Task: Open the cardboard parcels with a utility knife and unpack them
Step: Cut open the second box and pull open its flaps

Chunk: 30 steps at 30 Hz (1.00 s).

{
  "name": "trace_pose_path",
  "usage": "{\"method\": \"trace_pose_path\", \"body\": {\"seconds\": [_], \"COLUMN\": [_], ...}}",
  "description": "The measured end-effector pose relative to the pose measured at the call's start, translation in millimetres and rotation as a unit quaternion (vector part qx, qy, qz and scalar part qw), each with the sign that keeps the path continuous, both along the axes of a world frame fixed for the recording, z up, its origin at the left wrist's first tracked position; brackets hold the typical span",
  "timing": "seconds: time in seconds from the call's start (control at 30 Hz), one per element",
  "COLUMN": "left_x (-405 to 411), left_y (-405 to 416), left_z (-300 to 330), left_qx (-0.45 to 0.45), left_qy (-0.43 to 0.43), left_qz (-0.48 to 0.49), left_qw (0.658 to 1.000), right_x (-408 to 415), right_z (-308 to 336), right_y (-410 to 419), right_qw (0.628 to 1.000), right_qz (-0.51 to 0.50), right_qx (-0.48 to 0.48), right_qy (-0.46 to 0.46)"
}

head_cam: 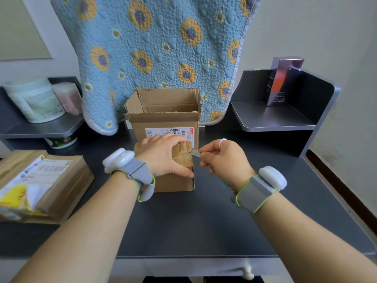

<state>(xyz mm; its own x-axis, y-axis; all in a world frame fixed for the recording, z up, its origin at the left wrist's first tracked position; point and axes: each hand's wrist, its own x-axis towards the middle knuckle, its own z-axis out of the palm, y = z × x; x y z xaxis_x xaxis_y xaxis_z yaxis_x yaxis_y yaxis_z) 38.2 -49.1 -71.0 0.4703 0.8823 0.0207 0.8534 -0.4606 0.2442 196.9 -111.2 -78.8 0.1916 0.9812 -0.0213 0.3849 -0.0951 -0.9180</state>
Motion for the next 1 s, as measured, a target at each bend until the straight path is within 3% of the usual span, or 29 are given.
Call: {"method": "trace_pose_path", "body": {"seconds": [0.17, 0.67, 1.0], "left_x": [3, 3, -1], "left_y": [0, -3, -5], "left_z": [0, 1, 2], "left_qx": [0.003, 0.001, -0.004], "left_qy": [0.0, 0.002, -0.002], "left_qz": [0.019, 0.01, -0.009], "left_qw": [1.0, 1.0, 1.0], "right_x": [-9, -4, 12], "right_z": [-8, -2, 21], "right_y": [-5, -7, -5], "right_qw": [0.998, 1.0, 0.991], "right_qz": [-0.037, -0.007, 0.078], "right_qx": [0.039, -0.001, -0.092], "right_qy": [-0.035, -0.004, 0.049]}}
